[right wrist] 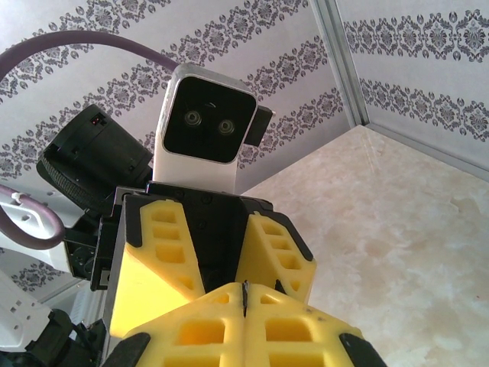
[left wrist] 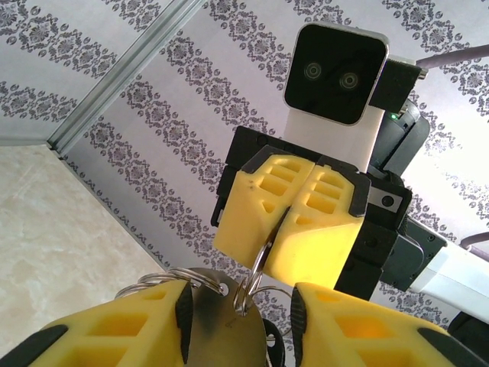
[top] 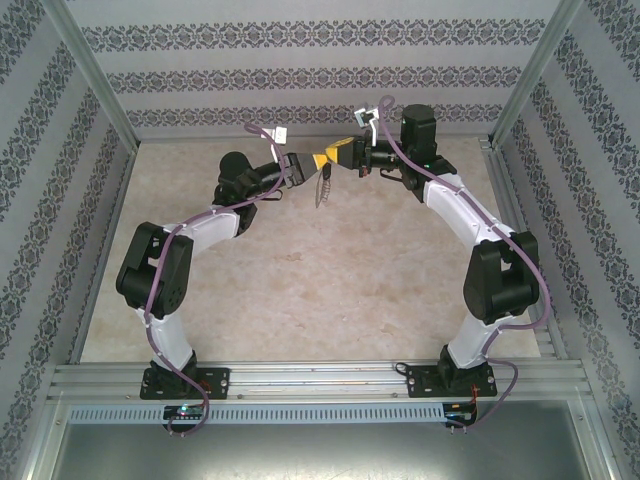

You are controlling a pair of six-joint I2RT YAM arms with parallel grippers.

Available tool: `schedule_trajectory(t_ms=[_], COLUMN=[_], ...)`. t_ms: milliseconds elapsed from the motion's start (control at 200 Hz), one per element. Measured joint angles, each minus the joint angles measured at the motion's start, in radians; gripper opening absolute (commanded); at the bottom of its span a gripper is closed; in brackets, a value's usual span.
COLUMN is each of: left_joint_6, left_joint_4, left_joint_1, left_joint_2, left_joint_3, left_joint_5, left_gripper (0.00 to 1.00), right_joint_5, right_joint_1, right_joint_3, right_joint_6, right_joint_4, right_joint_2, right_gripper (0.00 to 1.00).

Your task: Put the keys on the keyring

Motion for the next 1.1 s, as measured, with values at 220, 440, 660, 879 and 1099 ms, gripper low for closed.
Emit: schedule_trajectory(t_ms=[220, 440, 660, 879, 1099], left_joint_6=[-0.023, -0.051, -0.080, -0.088, -0.093], left_joint_4=[0.057, 0.105, 0.139, 0.145, 0.153], left_joint_1=[0.000, 0.000, 0.000, 0.000, 0.000], left_joint_2=[0.003, 0.015, 0.031, 0.035, 0.045], left_joint_3=[0.000, 0.000, 0.000, 0.000, 0.000], left_joint_5=[-0.016, -0.026, -0.029, -0.029, -0.029], left_gripper=[0.41, 0.36, 0.31, 0.23, 0.12], right_joint_5=[0.000, 0.001, 0.007, 0.007, 0.007], right_joint_1=[0.000, 0.000, 0.000, 0.000, 0.000], right_joint_3=[-0.010, -0.014, -0.014, -0.014, -0.014], right_joint_6=[0.000, 0.000, 0.000, 0.000, 0.000], right_joint_4=[0.000, -0.003, -0.003, 0.001, 0.004], right_joint_2=[0.000, 0.000, 0.000, 0.000, 0.000], right_gripper=[0.00, 0.00, 0.00, 0.00, 0.00])
